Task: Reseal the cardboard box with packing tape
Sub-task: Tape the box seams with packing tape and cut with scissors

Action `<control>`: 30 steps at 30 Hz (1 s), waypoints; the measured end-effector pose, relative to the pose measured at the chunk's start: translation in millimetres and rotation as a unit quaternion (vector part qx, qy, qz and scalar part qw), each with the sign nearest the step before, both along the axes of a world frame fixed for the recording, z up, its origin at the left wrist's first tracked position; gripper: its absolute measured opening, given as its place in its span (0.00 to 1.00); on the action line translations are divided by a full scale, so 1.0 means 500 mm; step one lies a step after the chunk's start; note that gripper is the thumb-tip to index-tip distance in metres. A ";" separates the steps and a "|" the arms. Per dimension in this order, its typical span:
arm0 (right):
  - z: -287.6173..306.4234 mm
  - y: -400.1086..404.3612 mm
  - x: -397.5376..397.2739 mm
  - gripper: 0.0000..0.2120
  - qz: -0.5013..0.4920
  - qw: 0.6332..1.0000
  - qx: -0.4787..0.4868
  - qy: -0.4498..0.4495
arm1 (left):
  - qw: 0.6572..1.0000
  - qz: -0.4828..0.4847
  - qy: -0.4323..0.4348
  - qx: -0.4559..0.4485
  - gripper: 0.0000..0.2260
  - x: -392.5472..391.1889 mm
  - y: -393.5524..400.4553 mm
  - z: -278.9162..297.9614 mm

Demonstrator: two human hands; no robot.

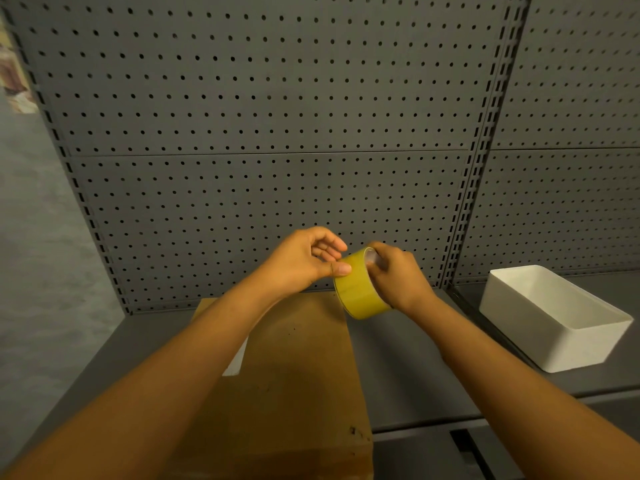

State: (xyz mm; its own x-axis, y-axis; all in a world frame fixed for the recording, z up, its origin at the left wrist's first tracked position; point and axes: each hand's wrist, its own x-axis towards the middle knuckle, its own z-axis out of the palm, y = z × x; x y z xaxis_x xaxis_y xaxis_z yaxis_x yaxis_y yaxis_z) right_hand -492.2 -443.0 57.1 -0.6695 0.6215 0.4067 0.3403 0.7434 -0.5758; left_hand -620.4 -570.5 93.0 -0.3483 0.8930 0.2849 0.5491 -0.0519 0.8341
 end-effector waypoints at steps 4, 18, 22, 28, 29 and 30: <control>0.001 0.000 -0.002 0.03 0.009 1.000 -0.007 0.010 | 1.000 0.000 0.000 0.005 0.13 0.003 -0.001 0.005; 0.000 -0.001 0.006 0.09 -0.005 0.999 0.038 0.003 | 0.999 0.034 0.008 -0.001 0.12 -0.004 -0.011 -0.014; 0.000 -0.002 0.006 0.08 0.015 0.999 0.027 0.008 | 0.999 0.032 0.008 0.002 0.09 -0.005 -0.015 -0.008; 0.006 0.002 0.006 0.07 0.055 0.998 0.015 0.019 | 0.999 0.026 0.020 0.004 0.02 -0.014 -0.010 -0.006; 0.006 0.002 0.006 0.07 0.062 0.998 0.014 0.021 | 0.999 0.026 0.037 0.000 0.04 -0.015 -0.009 -0.006; 0.006 0.002 0.006 0.07 0.067 0.997 0.014 0.022 | 0.998 0.024 0.060 -0.010 0.05 -0.015 -0.007 -0.006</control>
